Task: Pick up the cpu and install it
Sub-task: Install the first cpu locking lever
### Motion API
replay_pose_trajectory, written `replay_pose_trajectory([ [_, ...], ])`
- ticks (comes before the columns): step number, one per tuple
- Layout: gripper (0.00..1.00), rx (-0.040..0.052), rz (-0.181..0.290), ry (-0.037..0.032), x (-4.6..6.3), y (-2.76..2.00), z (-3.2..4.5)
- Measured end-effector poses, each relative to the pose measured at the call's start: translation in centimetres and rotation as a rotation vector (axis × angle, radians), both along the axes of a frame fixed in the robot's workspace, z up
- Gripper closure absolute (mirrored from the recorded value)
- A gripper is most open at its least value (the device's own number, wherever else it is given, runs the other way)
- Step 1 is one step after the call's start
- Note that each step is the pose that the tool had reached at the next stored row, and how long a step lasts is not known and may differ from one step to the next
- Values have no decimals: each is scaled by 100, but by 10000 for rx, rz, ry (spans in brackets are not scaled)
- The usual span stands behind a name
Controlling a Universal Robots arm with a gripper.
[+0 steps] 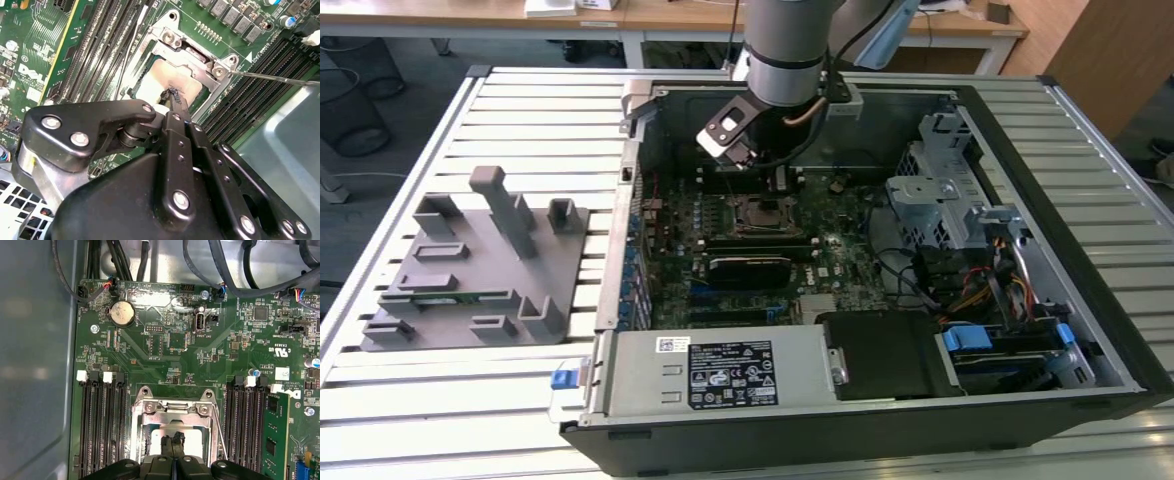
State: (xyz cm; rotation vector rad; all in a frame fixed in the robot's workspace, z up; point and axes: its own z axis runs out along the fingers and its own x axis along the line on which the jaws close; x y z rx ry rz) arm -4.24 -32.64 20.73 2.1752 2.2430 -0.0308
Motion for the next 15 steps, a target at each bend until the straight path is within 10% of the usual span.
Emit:
replay_pose_trajectory([
  [15, 89, 0, 1, 0, 0, 0, 146],
])
